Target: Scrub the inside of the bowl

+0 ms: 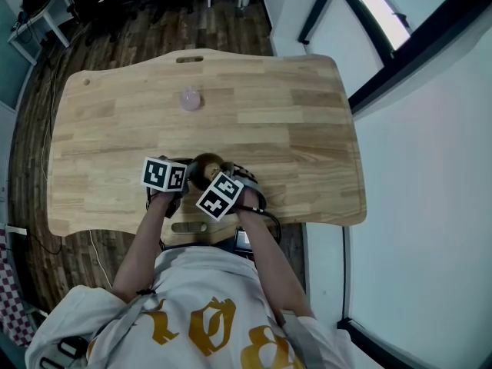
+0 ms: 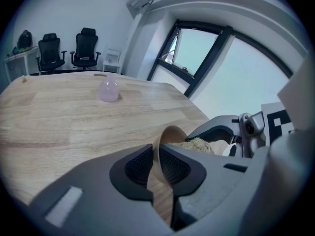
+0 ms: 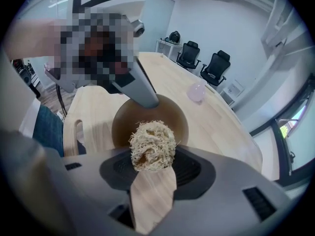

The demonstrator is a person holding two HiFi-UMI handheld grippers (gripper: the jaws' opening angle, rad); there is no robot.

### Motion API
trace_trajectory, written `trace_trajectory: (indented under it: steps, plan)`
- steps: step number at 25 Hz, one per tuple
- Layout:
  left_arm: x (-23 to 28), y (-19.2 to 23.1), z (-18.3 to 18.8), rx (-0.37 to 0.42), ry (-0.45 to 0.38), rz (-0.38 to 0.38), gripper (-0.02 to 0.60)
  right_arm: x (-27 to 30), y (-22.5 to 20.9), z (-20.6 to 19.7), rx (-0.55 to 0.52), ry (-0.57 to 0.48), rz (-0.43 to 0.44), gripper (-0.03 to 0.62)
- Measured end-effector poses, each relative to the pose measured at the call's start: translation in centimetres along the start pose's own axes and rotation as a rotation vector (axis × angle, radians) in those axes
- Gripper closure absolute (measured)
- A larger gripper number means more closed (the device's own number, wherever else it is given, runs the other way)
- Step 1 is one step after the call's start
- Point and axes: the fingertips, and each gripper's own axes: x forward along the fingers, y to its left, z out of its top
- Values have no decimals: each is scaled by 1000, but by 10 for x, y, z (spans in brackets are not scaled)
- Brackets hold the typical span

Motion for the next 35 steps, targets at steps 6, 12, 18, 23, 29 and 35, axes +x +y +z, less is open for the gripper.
trace_trajectory:
  steps: [6, 12, 18, 23, 29, 35]
  plan:
    - [2, -8, 9, 38, -3, -2, 548, -3, -12, 3, 26, -15, -58, 413]
    - [8, -15, 11, 23, -8, -21, 548, -5, -18, 9, 24, -47, -75, 413]
    - [10, -15, 6, 43, 19, -10, 548, -2, -5, 13, -39, -74, -16, 414]
    - [11, -11, 5, 40, 20, 1, 548, 0, 4, 16, -89, -82, 15, 414]
    - [11, -7, 5, 47, 26, 7, 548, 0, 17, 19, -146, -88, 80, 414]
    - [10, -2, 0, 42, 32, 13, 548, 4, 26, 14, -228, -52, 102, 414]
